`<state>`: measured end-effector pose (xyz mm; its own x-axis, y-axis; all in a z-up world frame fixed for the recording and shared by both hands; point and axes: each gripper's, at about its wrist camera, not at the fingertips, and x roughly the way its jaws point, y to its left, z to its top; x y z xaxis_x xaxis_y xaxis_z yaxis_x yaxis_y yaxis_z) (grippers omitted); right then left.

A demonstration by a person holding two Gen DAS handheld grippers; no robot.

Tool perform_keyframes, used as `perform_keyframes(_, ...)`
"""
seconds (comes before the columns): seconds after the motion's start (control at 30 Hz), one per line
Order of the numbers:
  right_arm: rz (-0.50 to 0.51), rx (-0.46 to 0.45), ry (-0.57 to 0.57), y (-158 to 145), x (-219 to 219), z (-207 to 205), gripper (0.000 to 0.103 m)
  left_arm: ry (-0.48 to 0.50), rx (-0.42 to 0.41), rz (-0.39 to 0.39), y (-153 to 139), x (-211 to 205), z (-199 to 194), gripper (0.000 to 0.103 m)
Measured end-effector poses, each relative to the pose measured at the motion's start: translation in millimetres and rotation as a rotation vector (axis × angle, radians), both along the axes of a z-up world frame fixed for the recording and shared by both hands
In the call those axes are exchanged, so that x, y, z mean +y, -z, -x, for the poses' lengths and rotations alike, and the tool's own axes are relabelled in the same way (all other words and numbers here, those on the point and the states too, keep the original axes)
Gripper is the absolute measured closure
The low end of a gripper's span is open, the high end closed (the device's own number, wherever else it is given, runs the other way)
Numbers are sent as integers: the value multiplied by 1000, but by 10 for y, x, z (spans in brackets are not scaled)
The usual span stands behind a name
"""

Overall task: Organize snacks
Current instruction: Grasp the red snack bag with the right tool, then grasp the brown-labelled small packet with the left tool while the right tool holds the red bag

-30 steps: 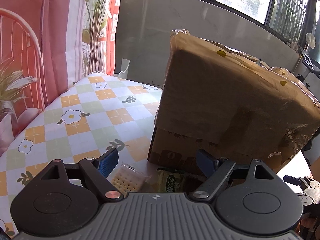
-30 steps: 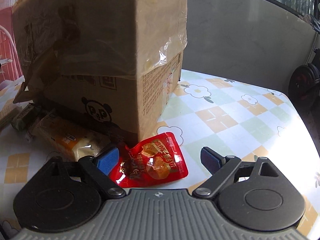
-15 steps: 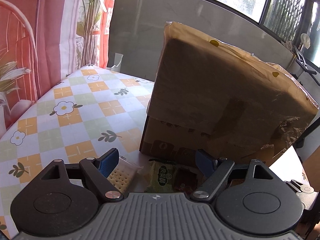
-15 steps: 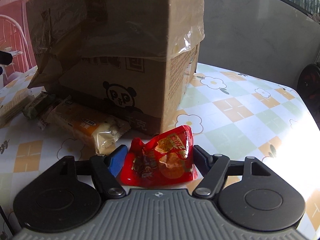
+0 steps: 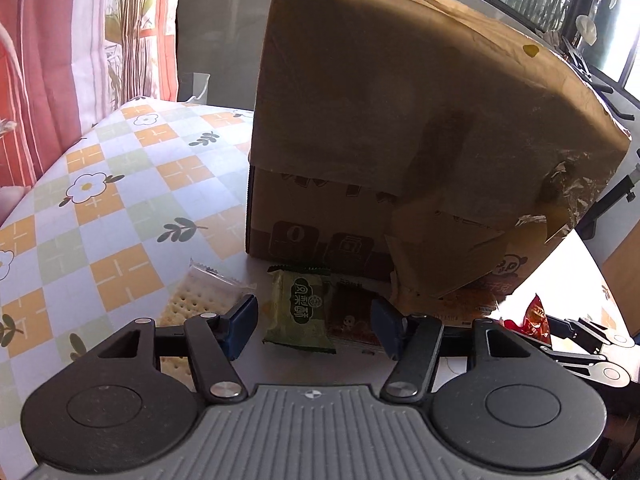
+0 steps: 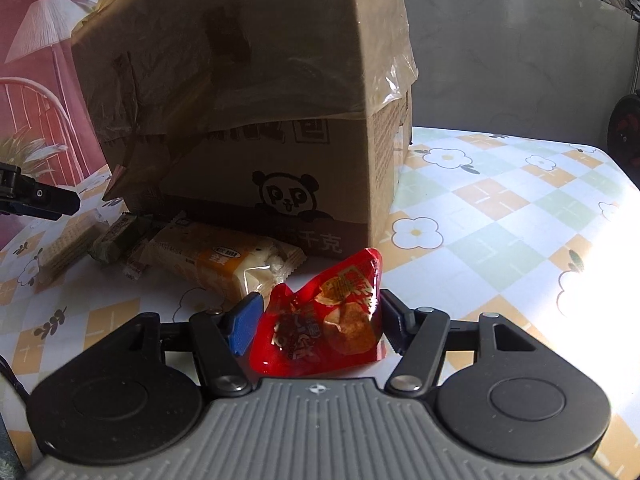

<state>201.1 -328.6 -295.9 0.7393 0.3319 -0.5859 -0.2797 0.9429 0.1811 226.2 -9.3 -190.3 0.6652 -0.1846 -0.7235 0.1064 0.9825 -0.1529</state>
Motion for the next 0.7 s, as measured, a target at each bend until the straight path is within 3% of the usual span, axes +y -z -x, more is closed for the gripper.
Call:
perform_keyframes(0.1,-5,-7,2,16,-23,17,38,35,3,-39,75,-56,-59,50)
perform_keyframes(0.13,-1,-9,1,16,-16,17,38,59,2,-39,90,-80,-89,58)
perform_keyframes(0.2,2,-10,0,13,-9,18,38,114,6,1,112,-121,-166,65)
perform_keyframes(0.3,-16,-8,1,20,-26,21,38,160,19,38,167,-181,-294,66)
perform_keyframes(0.43,-20,-8,2,18,-37,16,38,160,4,-68,321,-302,-472,66)
perform_keyframes(0.7,-34,-7,3,15,-61,11,38,200,-8,-101,390,-420,-485,66)
